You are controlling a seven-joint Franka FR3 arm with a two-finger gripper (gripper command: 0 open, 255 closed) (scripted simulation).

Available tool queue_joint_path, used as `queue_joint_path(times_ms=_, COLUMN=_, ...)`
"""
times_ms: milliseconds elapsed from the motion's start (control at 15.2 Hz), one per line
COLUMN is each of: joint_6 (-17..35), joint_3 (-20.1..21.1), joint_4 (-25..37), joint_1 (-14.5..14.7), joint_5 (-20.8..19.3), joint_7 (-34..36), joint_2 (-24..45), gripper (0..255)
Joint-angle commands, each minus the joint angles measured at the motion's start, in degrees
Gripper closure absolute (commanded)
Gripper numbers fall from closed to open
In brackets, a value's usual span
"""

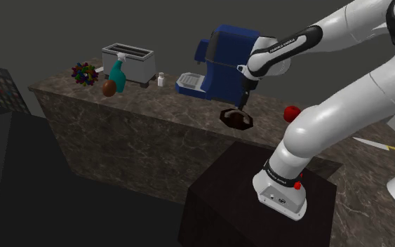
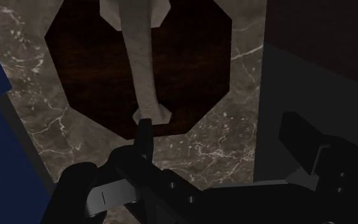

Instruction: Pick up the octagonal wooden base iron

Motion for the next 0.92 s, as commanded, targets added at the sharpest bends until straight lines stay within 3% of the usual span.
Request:
queue_joint_path(times_ms=0, joint_6=4.99, joint_3=-3.82, joint_4=0.98, joint_1=1.36, joint_5=1.32, joint_7=-4.96, joint_2=5.39, gripper=0)
queue_joint_path(times_ms=264, joint_6=12.73, joint_3=-11.1, joint_4=4.03, joint_1=6.39, joint_5=10.11, joint_7=-17.31, joint_2=16.37, gripper=0)
queue_joint_path(times_ms=726, joint_6=19.29, joint_3=-12.34, joint_4=3.49, joint_1=9.49, joint_5=22.04, joint_7=-26.08, joint_2=24.56, gripper=0)
queue_joint_path(times_ms=858, joint_6=19.76, joint_3=-12.11, joint_4=3.51, joint_1=9.51, joint_5=23.4, joint_7=-27.08, joint_2=25.3, gripper=0)
